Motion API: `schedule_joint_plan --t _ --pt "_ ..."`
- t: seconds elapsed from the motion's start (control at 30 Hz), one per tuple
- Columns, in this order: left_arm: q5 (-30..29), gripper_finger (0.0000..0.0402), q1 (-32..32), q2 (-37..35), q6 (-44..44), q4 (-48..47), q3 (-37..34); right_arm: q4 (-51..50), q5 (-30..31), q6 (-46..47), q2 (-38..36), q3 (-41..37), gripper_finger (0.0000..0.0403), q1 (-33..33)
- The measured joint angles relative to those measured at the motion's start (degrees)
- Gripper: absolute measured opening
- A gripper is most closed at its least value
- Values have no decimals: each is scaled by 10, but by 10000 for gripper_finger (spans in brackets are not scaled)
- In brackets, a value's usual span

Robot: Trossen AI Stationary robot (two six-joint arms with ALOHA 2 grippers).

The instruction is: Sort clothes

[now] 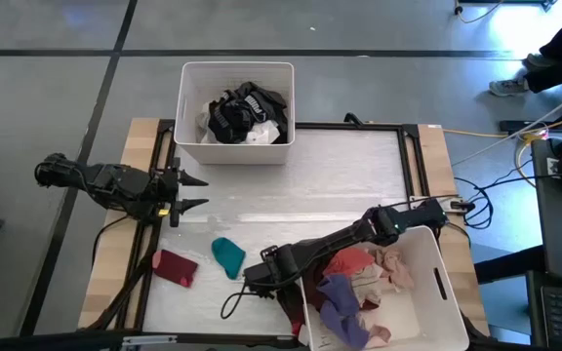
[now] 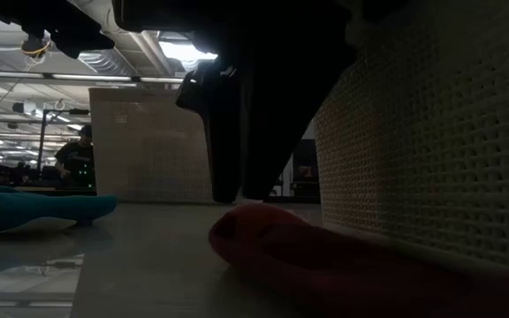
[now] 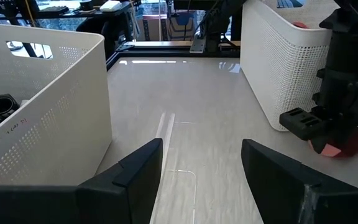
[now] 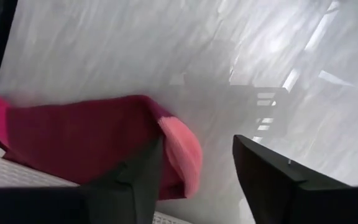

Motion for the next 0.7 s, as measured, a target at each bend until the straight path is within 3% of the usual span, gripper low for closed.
schedule_joint_plan --t 0.33,0.7 --pt "0 210 0 0 0 0 0 16 -9 3 -1 -26 124 0" --pt "0 210 0 0 0 0 0 22 -9 101 -7 14 108 -5"
